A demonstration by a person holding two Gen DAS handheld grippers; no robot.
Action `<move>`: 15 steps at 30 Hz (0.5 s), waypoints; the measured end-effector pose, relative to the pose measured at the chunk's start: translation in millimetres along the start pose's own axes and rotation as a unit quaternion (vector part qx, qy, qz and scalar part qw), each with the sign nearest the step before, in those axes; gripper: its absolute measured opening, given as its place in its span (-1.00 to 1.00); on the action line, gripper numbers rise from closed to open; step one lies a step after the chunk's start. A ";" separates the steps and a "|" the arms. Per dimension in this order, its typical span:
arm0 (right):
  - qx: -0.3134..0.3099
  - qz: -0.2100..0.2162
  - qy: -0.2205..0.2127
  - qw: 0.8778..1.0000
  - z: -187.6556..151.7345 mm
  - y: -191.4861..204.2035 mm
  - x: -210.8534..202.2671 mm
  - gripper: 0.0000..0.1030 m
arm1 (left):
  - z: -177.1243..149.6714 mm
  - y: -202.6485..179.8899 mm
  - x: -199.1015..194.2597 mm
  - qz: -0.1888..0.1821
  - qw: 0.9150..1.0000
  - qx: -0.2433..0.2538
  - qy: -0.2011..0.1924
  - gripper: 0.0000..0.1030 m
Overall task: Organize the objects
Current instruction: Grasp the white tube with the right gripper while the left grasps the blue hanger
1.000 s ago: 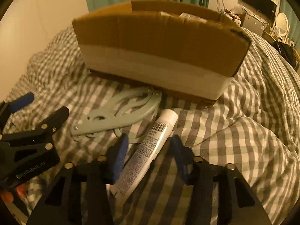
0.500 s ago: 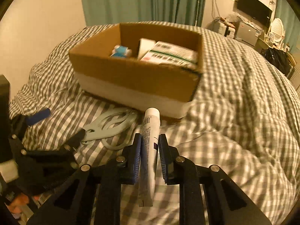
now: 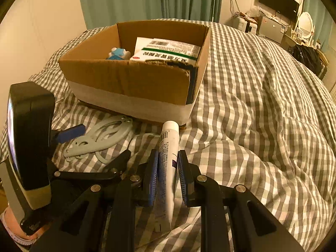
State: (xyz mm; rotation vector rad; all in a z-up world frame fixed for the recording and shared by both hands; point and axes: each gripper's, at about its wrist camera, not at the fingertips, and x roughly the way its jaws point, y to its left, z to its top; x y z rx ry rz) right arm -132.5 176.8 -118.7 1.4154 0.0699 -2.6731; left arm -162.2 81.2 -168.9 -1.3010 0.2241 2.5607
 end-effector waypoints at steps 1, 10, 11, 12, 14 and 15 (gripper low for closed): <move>0.000 0.001 0.002 1.000 -0.9 -0.3 1.4 -0.65 | 0.2 0.7 3.8 -0.006 1.000 -0.005 0.004 0.80; -0.005 0.004 0.002 1.000 0.0 3.5 -3.8 -0.65 | -0.4 9.5 -1.0 -0.027 0.999 -0.017 0.015 0.36; -0.006 0.005 0.001 1.000 0.2 4.7 -5.8 -0.65 | -1.4 9.8 -4.5 -0.031 0.999 -0.016 0.017 0.34; -0.008 0.005 -0.001 1.000 0.8 6.4 -8.7 -0.65 | -2.2 10.0 -7.0 -0.034 0.999 -0.015 0.018 0.16; -0.013 0.006 -0.005 1.000 2.5 10.7 -15.7 -0.65 | -5.3 12.2 -14.3 -0.033 0.999 -0.015 0.027 -0.11; -0.015 0.006 -0.009 1.000 3.6 13.0 -20.0 -0.65 | -6.6 14.0 -16.8 -0.035 0.999 -0.018 0.031 -0.12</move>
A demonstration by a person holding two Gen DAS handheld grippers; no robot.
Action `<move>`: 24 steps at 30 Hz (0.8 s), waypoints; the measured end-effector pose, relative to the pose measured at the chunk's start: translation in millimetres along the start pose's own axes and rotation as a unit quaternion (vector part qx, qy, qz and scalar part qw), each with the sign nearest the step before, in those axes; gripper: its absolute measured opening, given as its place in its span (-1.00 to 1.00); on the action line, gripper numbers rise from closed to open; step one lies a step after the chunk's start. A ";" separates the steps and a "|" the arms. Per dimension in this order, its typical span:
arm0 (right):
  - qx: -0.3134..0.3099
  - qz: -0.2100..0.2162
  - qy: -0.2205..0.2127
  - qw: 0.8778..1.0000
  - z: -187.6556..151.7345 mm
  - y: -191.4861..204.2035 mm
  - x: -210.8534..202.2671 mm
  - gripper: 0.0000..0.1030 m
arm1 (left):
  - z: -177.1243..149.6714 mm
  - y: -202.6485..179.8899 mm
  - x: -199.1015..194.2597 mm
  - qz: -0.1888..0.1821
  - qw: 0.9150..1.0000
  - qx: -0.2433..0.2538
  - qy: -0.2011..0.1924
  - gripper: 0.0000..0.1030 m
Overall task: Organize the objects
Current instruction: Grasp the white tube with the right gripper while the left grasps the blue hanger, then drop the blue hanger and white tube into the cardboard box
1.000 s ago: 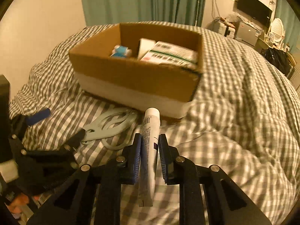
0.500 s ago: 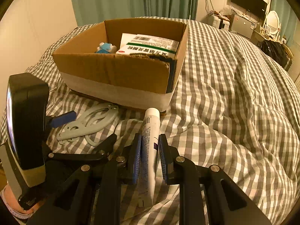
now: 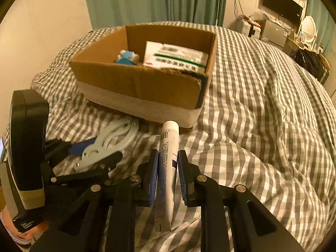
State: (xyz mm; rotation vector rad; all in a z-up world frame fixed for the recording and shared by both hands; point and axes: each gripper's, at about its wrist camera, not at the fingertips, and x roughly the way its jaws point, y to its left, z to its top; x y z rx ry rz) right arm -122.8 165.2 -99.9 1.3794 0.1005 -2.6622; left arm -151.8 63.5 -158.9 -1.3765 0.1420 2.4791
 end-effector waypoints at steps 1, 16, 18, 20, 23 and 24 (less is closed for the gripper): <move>-0.002 0.001 -0.003 1.000 1.1 2.2 -3.8 -0.65 | -2.0 2.1 -4.3 -0.001 1.000 -0.003 0.003 -0.12; -0.031 0.003 -0.046 0.998 3.4 25.3 -64.1 -0.65 | -20.4 41.9 -75.2 0.041 0.998 -0.030 -0.035 -0.37; -0.033 0.003 -0.051 0.998 3.3 27.4 -71.8 -0.65 | -15.2 41.9 -85.1 0.039 0.997 -0.038 -0.045 -0.44; -0.035 0.004 -0.058 0.998 4.4 29.4 -79.4 -0.65 | -12.5 40.5 -96.6 0.039 0.997 -0.043 -0.058 -0.71; -0.038 0.008 -0.072 0.997 8.1 33.4 -91.1 -0.65 | -1.0 37.6 -112.9 0.039 0.995 -0.039 -0.082 -0.74; -0.039 0.009 -0.076 0.996 9.2 34.9 -94.6 -0.65 | -0.7 39.3 -118.1 0.039 0.994 -0.039 -0.089 -0.74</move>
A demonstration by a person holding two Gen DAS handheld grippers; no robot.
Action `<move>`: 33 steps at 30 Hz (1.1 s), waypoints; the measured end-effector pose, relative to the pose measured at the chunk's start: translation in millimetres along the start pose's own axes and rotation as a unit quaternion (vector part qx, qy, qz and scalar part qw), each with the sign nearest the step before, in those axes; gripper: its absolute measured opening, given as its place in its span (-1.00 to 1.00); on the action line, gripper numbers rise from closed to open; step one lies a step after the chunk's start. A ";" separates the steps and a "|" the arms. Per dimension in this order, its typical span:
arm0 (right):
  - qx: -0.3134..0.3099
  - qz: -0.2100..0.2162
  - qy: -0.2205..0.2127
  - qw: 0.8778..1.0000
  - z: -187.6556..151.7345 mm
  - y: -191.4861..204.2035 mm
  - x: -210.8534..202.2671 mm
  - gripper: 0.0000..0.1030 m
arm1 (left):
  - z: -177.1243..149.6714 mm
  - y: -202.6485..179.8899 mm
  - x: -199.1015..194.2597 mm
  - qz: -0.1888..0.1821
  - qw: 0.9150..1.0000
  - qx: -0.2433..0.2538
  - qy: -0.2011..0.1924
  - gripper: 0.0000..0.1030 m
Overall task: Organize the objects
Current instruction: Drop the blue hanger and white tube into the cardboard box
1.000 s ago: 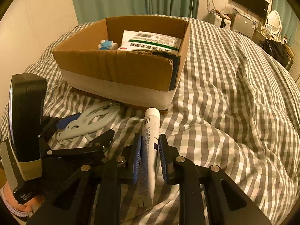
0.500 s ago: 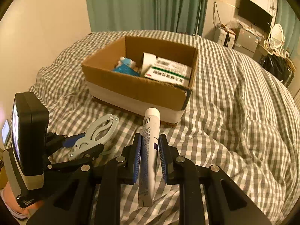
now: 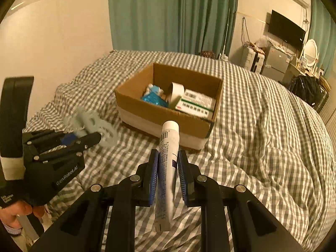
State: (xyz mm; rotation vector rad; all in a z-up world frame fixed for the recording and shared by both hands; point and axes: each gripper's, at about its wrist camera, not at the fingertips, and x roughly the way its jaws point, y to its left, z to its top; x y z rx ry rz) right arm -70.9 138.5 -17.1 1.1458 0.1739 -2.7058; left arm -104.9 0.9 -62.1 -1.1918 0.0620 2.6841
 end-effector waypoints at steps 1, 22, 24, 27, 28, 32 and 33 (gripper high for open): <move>0.000 0.001 -0.003 1.000 1.3 0.7 -1.6 -0.65 | 3.2 0.5 -3.4 -0.004 1.000 0.000 -0.004 -0.74; 0.019 0.068 -0.083 0.994 108.2 -30.4 31.2 -0.65 | 126.7 7.3 13.5 -0.035 0.997 -0.001 -0.065 -0.74; 0.020 0.067 -0.083 0.994 117.3 -34.4 44.8 -0.65 | 136.0 5.8 26.9 -0.033 0.997 0.002 -0.062 -0.74; 0.034 0.078 -0.074 0.994 125.7 -43.1 70.7 -0.65 | 147.1 3.1 49.4 -0.033 0.998 0.007 -0.054 -0.74; 0.042 0.083 -0.071 0.993 127.0 -46.0 79.4 -0.65 | 149.5 2.5 56.8 -0.029 0.998 0.009 -0.051 -0.74; 0.072 0.100 -0.046 0.991 122.5 -55.2 117.5 -0.65 | 155.1 0.6 85.5 -0.020 0.999 0.018 -0.035 -0.74; 0.076 0.103 -0.039 0.991 120.6 -54.9 127.6 -0.65 | 155.3 0.6 93.1 -0.018 0.999 0.021 -0.028 -0.74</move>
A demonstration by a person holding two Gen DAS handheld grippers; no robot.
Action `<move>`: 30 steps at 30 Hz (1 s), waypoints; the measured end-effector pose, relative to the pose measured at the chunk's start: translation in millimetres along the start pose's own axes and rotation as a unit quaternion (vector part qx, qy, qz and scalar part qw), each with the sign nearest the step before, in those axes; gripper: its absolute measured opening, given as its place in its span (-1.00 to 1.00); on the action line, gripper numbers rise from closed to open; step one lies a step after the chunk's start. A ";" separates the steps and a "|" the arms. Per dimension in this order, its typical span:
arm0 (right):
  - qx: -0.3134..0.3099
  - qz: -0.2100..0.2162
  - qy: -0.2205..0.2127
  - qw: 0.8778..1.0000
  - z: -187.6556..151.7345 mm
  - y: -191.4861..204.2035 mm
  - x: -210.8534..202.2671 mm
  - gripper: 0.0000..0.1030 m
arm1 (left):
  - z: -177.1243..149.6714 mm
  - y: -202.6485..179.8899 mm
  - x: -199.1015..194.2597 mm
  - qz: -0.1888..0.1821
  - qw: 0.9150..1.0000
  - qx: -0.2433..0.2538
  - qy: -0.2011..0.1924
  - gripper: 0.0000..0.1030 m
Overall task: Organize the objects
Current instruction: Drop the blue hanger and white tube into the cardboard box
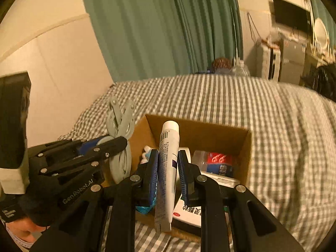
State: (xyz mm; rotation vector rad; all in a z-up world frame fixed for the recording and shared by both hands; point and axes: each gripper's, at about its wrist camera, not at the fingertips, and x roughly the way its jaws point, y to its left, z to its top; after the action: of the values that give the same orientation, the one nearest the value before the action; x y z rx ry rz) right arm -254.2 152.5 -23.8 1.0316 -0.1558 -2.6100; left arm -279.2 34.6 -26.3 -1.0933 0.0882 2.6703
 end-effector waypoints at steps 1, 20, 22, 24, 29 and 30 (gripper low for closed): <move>0.002 0.001 0.007 1.000 -2.8 -1.4 8.5 -0.65 | -0.7 -0.8 6.1 0.003 1.000 0.003 0.005 -0.74; -0.020 -0.059 0.010 0.998 -2.3 0.6 -11.6 -0.07 | -16.7 -1.6 21.6 0.015 0.998 0.007 0.057 -0.53; -0.018 -0.067 0.000 0.998 3.7 1.0 -26.4 -0.03 | -15.2 -0.9 10.1 0.023 0.998 0.006 0.054 -0.20; -0.018 -0.076 -0.012 0.997 8.4 2.5 -44.1 0.03 | -14.5 -1.6 -5.0 0.033 0.999 0.006 0.041 0.07; -0.023 -0.102 -0.050 0.993 16.7 14.2 -97.4 0.30 | -10.2 -7.8 -49.0 0.043 0.999 -0.004 0.020 0.19; -0.024 -0.105 -0.056 0.993 18.8 15.0 -106.8 0.34 | -9.3 -9.0 -57.1 0.042 0.999 -0.004 0.014 0.21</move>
State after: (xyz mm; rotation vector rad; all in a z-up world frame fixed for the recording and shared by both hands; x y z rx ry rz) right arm -190.1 174.5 62.2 0.9314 -0.0086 -2.8477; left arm -231.4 29.9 7.2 -1.1547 0.1306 2.7309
